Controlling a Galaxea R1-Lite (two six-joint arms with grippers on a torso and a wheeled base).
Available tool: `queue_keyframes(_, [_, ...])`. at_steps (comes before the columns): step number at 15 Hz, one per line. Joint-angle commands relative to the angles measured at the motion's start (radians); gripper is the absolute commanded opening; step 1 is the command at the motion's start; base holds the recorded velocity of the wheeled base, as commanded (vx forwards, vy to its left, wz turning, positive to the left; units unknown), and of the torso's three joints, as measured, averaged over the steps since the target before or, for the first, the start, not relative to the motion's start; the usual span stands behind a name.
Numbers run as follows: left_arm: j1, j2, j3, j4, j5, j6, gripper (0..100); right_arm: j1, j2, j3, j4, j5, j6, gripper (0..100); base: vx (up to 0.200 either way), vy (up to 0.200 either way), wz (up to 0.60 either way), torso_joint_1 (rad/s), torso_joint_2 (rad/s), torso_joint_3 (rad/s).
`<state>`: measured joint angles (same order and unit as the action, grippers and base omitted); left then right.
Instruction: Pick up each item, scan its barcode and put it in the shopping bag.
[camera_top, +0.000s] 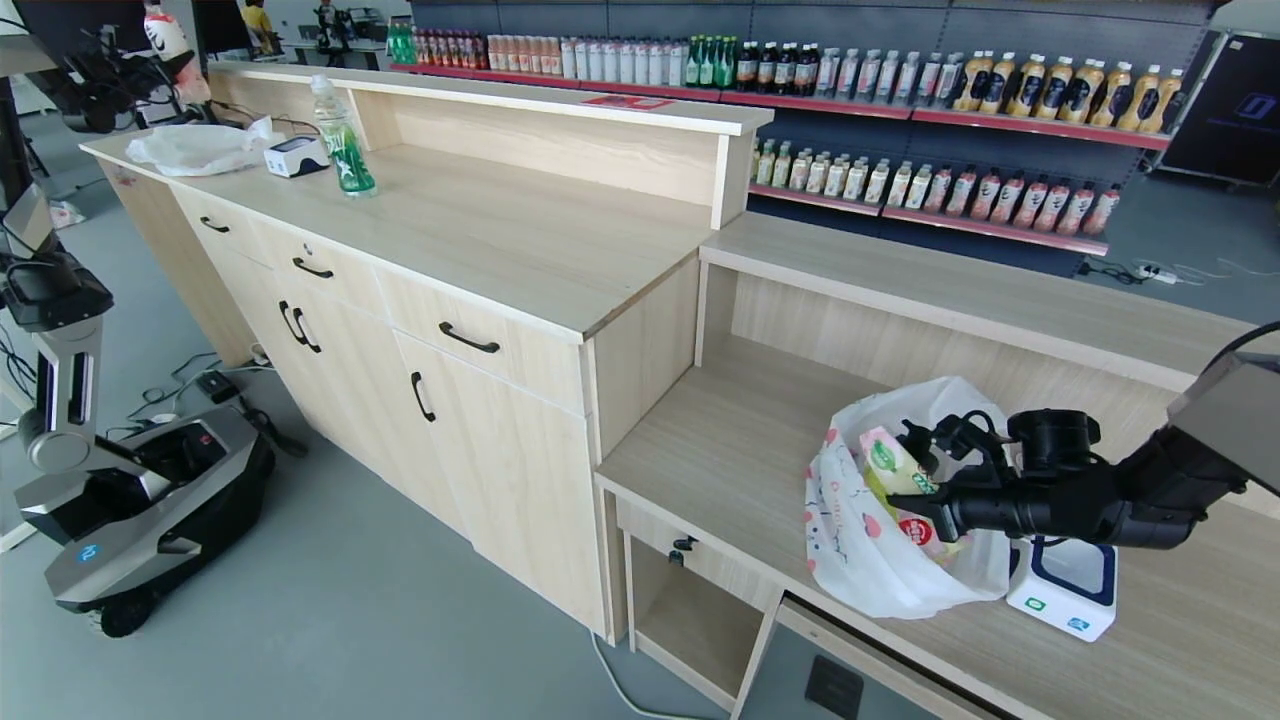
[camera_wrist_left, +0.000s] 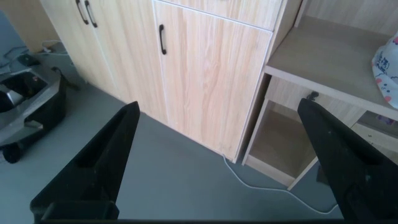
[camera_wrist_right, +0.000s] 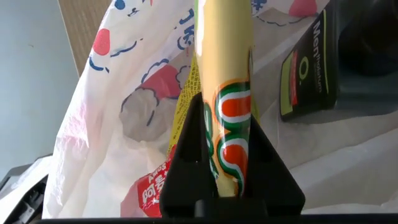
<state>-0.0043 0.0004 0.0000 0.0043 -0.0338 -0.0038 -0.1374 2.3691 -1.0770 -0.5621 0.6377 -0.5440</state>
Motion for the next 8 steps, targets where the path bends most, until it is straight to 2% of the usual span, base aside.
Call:
queue_keyframes(1, [0.0, 0.001, 0.0, -0.001, 0.0, -0.001, 100, -0.001, 0.004, 0.002, 0.001, 0.013, -0.001, 100, 0.0, 0.0, 0.0, 0.0, 0.0, 0.0])
queue_keyframes(5, [0.0, 0.001, 0.0, 0.0, 0.0, -0.001, 100, -0.013, -0.057, 0.023, 0.004, 0.045, -0.001, 100, 0.0, 0.0, 0.0, 0.0, 0.0, 0.0])
queue_keyframes(8, [0.0, 0.001, 0.0, 0.0, 0.0, -0.001, 100, -0.033, -0.205, 0.046, 0.01, 0.142, -0.001, 100, 0.0, 0.0, 0.0, 0.0, 0.0, 0.0])
